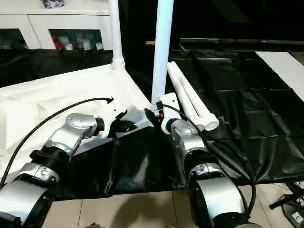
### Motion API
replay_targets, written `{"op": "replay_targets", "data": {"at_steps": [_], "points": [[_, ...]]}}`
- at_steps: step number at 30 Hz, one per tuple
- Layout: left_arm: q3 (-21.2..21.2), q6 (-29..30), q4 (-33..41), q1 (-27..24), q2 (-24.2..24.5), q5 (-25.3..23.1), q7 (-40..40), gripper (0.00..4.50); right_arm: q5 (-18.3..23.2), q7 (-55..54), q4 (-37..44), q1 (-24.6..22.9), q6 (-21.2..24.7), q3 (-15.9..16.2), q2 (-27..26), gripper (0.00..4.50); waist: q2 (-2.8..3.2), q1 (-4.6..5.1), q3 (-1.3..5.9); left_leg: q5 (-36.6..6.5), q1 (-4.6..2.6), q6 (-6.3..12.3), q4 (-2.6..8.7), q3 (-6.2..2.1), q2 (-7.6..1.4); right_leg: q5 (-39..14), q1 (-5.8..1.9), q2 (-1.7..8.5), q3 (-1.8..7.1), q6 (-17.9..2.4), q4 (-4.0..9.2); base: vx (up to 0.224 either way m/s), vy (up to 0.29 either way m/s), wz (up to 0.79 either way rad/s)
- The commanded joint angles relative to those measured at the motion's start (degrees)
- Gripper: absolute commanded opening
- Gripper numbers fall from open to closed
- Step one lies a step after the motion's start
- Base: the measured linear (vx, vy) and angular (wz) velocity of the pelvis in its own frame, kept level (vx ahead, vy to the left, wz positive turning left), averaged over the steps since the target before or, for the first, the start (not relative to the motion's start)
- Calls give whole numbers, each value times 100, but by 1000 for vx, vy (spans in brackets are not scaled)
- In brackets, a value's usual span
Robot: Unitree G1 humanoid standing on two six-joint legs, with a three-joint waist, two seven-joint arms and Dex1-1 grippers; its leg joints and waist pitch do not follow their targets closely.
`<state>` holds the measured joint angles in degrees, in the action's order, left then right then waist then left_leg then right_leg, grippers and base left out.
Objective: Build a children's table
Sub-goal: Rotate leg to tighten
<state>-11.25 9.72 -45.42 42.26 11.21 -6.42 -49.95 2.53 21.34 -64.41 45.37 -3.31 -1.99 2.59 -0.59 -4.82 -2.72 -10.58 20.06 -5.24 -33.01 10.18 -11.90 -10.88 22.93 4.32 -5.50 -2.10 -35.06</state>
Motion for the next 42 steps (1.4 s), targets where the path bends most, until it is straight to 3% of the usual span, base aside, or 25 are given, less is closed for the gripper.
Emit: {"op": "replay_targets", "data": {"at_steps": [1, 7, 14, 17, 20, 28, 30, 33, 34, 42], "points": [[-96, -153, 9, 118, -169, -10, 80, 0, -32, 95, -281, -24, 137, 93, -205, 367, 51, 19, 342, -1050, -17, 246, 362, -26, -153, -1070, -317, 441, 343, -1149, 453, 0, 0, 0], [-185, -253, -56, 75, -94, -107, 37, 0, 21, 355, -210, -37, 68, 57, -94, 412, 42, 15, 352, -1048, -13, 234, 365, -32, -163, -911, -325, 435, 344, -1171, 427, 0, 0, 0], [-259, -586, -66, 56, 143, -87, -364, 0, -171, 956, -55, -122, -221, 264, 245, 444, 40, -4, 381, -735, 11, 393, 329, -22, -161, -371, -347, 431, 340, -1320, 355, 0, 0, 0], [-304, -733, 56, -41, 244, -8, -724, 0, -184, 1348, -7, -154, -290, 336, 363, 444, 40, -23, 383, -701, 23, 458, 316, -15, -162, -292, -360, 436, 331, -1373, 346, 0, 0, 0], [-454, -983, 409, -300, 524, 126, -1504, 0, -236, 2437, 178, -282, -426, 611, 600, 444, 53, -37, 382, -724, 36, 541, 307, -10, -199, -198, -360, 436, 324, -1427, 321, 0, 0, 0], [-592, -1150, 722, -580, 1007, 250, -2316, 0, -156, 4113, 545, -485, -528, 939, 909, 444, 42, -30, 349, -1096, 11, 410, 336, -17, -205, -886, -339, 437, 330, -1328, 383, 0, 0, 0], [-608, -1202, 765, -617, 1113, 293, -2507, 0, -112, 4463, 638, -524, -525, 1000, 971, 409, 23, -33, 354, -991, 12, 457, 331, -13, -203, -783, -333, 425, 332, -1336, 370, 0, 0, 0], [-632, -1223, 838, -653, 1275, 366, -2812, 0, -10, 4993, 800, -584, -466, 1093, 1052, 403, 7, -33, 354, -918, 15, 506, 326, -9, -202, -735, -332, 426, 332, -1370, 357, 0, 0, 0], [-636, -1226, 848, -659, 1295, 367, -2852, 0, -8, 5066, 816, -591, -471, 1106, 1062, 376, 18, -33, 350, -911, 16, 508, 331, -13, -205, -782, -328, 430, 330, -1360, 359, 0, 0, 0], [-704, -1262, 933, -709, 1445, 372, -3137, 0, -16, 5453, 997, -689, -418, 1224, 1016, 314, 28, -54, 354, -870, 5, 462, 335, -16, -210, -741, -321, 431, 336, -1361, 352, 0, 0, 0]]}}
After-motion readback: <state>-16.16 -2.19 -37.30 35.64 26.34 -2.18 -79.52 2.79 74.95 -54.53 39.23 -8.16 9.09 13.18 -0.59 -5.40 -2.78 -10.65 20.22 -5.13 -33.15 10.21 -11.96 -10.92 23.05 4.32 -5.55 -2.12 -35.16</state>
